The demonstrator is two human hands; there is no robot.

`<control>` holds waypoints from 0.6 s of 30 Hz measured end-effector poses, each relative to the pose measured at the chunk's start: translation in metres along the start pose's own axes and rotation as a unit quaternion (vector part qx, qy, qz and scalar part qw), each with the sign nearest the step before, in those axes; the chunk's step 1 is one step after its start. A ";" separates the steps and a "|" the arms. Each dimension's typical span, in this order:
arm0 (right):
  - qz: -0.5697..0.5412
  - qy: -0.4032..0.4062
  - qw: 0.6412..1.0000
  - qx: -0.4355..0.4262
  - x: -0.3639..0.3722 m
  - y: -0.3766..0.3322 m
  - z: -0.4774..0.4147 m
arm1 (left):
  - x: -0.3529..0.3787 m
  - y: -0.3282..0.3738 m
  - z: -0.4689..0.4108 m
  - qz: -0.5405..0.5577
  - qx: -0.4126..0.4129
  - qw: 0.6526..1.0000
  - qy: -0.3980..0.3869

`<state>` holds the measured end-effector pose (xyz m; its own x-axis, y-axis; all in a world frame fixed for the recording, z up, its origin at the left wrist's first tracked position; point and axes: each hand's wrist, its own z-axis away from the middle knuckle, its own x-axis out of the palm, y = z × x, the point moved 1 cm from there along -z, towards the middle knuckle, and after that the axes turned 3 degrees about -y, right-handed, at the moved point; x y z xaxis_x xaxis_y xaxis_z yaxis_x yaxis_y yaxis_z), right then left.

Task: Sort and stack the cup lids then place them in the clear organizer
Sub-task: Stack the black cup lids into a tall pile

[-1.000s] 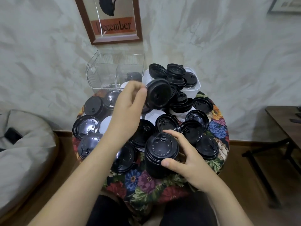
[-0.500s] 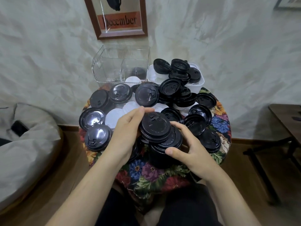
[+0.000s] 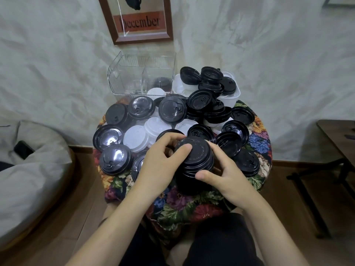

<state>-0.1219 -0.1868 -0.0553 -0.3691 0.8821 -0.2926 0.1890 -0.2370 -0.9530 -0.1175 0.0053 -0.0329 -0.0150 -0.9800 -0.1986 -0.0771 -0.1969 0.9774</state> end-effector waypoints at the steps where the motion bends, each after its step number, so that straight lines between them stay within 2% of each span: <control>1: -0.001 0.000 1.000 -0.002 0.000 0.000 0.000 | 0.001 0.000 0.000 -0.011 0.000 1.000 0.001; 18: -0.002 -0.006 1.000 -0.020 0.002 -0.003 0.002 | 0.010 0.001 0.009 -0.053 -0.002 0.998 0.021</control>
<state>-0.1251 -0.1851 -0.0529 -0.3813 0.8781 -0.2892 0.2233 -0.2160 -0.9505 -0.1268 -0.0040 -0.0347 0.0347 -0.9542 -0.2970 -0.0718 -0.2988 0.9516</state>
